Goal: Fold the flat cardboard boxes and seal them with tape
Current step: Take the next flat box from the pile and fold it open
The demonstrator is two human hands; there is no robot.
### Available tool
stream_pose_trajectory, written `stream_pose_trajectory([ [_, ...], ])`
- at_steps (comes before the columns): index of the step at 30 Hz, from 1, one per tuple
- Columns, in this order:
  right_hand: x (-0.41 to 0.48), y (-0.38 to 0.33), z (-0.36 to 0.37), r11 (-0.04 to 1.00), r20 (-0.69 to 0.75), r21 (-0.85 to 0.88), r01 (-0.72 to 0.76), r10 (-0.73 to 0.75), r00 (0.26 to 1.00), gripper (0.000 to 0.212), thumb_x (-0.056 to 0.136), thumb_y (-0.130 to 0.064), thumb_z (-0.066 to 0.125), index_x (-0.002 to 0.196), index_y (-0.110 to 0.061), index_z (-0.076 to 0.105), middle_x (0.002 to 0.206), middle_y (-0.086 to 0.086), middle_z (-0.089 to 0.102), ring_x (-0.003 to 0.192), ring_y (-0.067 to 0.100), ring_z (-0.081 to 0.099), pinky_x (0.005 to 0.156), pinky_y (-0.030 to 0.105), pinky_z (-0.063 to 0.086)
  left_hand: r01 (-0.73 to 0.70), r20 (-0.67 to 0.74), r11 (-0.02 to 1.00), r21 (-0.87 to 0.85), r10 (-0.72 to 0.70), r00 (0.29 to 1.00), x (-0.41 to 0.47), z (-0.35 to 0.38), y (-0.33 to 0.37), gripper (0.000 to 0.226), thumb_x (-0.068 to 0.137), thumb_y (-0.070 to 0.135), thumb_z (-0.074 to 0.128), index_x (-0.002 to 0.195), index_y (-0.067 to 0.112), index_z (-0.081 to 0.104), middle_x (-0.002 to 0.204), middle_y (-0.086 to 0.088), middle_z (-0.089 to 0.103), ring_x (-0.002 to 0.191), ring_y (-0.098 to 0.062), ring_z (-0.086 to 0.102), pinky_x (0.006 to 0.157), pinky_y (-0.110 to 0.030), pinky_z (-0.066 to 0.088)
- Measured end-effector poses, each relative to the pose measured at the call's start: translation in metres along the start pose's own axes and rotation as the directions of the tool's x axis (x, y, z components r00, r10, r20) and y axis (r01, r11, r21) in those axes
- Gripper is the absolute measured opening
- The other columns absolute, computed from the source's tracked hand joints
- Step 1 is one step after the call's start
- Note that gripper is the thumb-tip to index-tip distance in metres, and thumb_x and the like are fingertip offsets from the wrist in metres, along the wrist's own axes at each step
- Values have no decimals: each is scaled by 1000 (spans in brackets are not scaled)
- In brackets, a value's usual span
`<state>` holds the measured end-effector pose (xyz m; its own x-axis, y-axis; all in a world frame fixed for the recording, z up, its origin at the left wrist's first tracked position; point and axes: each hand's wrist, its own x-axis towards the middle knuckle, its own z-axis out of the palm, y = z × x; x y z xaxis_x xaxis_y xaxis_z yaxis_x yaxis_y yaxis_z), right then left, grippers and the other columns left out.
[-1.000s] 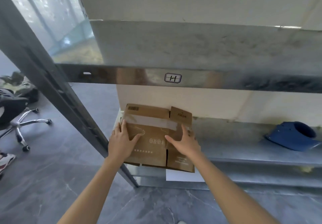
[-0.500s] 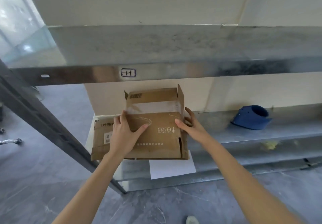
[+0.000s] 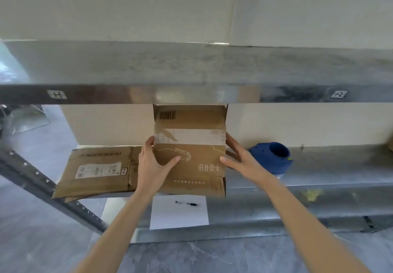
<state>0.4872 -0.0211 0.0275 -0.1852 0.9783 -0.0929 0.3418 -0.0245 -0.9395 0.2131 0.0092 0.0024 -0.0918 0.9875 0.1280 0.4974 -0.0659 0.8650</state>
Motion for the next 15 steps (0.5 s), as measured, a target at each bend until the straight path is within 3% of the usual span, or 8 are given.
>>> stream_pose_trajectory([
  [4, 0, 27, -22, 998, -52, -55, 8, -11, 999, 85, 91, -19, 70, 157, -27, 17, 155, -8, 38, 135, 7, 43, 114, 35, 39, 6, -44, 999, -39, -8, 999, -19, 30, 9, 81, 75, 28, 85, 138, 24, 33, 133, 5, 52, 121, -19, 53, 103, -48, 47],
  [6, -1, 39, -28, 999, -87, -49, 5, -9, 996, 84, 90, -14, 71, 153, -36, 21, 151, -9, 42, 133, 10, 46, 109, 30, 43, 11, -60, 999, -42, -13, 998, -28, 41, 12, 76, 76, 25, 84, 134, 24, 34, 130, 7, 54, 115, -14, 56, 101, -46, 49],
  [10, -1, 48, -34, 997, -158, -70, 33, -44, 986, 86, 87, -3, 72, 137, -54, 24, 144, -17, 42, 127, 8, 50, 93, 13, 47, 39, -62, 996, -85, -44, 997, -39, 52, 16, 72, 77, 22, 83, 126, 35, 33, 119, 29, 47, 110, 3, 53, 101, -35, 48],
  [12, 0, 49, -35, 993, -187, -108, 42, -61, 981, 84, 87, 1, 71, 133, -52, 24, 138, -23, 41, 124, 10, 52, 93, 17, 50, 35, -56, 994, -105, -41, 998, -40, 53, 16, 71, 78, 20, 82, 127, 33, 33, 122, 24, 49, 116, -5, 53, 103, -37, 47],
  [15, -1, 49, -38, 994, -215, -89, 67, -85, 973, 76, 86, -4, 74, 136, -38, 28, 137, -17, 44, 124, 14, 54, 100, 37, 52, -15, -60, 993, -117, 8, 998, -39, 51, 20, 72, 79, 20, 81, 133, 21, 34, 131, 7, 52, 121, -12, 54, 99, -37, 51],
])
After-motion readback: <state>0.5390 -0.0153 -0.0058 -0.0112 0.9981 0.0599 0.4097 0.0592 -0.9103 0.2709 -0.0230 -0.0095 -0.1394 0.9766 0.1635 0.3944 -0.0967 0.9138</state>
